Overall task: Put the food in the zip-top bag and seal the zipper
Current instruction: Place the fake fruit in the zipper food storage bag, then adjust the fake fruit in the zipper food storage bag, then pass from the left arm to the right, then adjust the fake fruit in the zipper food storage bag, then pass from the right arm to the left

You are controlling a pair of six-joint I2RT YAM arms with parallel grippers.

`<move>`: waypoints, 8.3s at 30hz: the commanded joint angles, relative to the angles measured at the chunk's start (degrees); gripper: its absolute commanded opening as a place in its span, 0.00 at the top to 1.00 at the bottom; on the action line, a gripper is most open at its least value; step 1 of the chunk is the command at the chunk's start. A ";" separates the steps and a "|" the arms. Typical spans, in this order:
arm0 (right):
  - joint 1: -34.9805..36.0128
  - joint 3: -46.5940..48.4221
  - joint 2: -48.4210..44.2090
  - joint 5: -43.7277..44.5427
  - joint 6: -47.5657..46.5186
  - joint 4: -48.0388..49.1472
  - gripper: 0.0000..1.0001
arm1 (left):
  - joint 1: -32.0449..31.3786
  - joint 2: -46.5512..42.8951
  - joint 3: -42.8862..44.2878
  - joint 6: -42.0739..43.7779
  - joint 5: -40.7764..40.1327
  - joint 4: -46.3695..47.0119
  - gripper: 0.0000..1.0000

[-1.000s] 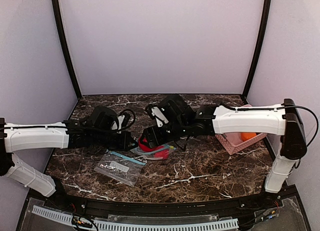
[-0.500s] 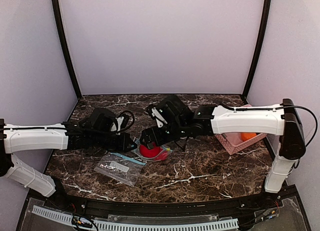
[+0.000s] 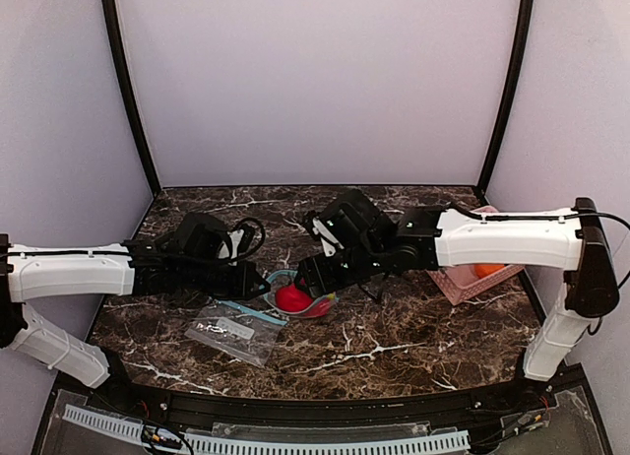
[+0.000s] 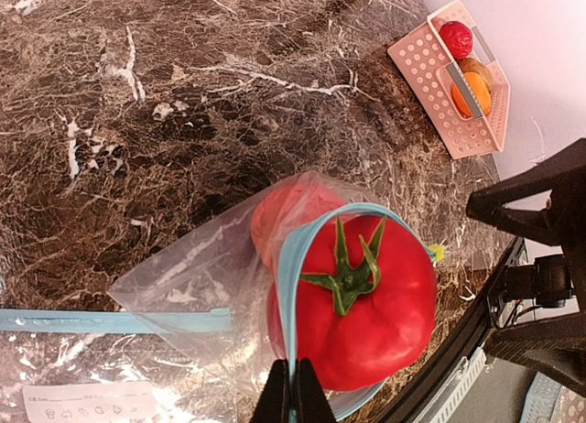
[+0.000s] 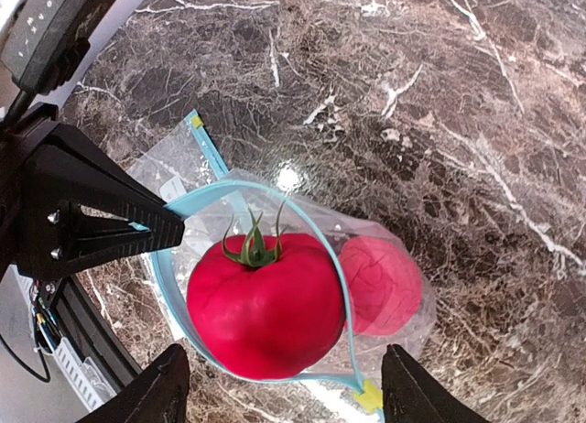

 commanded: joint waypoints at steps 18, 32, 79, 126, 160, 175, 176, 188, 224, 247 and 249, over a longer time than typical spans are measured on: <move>3.23 3.44 10.14 -2.40 -0.19 4.61 0.55 | 0.33 -0.96 -1.67 -1.07 0.96 1.21 0.99; 2.88 9.87 13.38 -0.57 -2.07 1.64 0.47 | 0.41 -2.62 -3.40 -2.18 0.86 1.41 0.99; -3.98 14.12 11.14 -4.43 -18.17 -8.55 1.00 | 1.54 -0.83 0.77 -0.37 -0.61 -3.74 0.99; -0.45 5.98 7.80 -5.29 3.38 -0.33 1.00 | -0.99 -3.49 -5.42 -9.29 1.64 0.22 0.01; 0.96 -0.82 4.20 -12.08 5.41 9.53 1.00 | -1.42 8.53 -5.29 -8.18 -5.12 -0.05 0.19; 0.90 -2.10 2.01 -9.54 6.28 8.90 1.00 | -1.35 5.98 -3.22 -5.40 -8.93 -3.65 0.14; 0.87 -2.08 2.22 -8.81 6.56 8.22 1.00 | -1.39 4.84 -2.51 -4.66 -8.92 -3.68 0.13; -0.24 -1.78 3.04 -5.84 6.85 4.95 1.00 | -1.42 -4.28 1.47 1.00 -4.40 -11.05 0.06; -1.30 2.41 7.77 -8.22 -2.21 1.96 0.31 | -1.31 3.01 3.22 5.31 -9.12 -10.31 0.99; -0.14 12.21 20.73 -7.18 -4.90 -0.65 0.05 | -1.32 3.68 3.55 4.08 -6.32 -9.09 0.99; -0.16 11.85 21.07 -6.84 -4.69 -0.68 0.05 | -1.37 3.75 3.73 4.09 -6.23 -9.13 0.99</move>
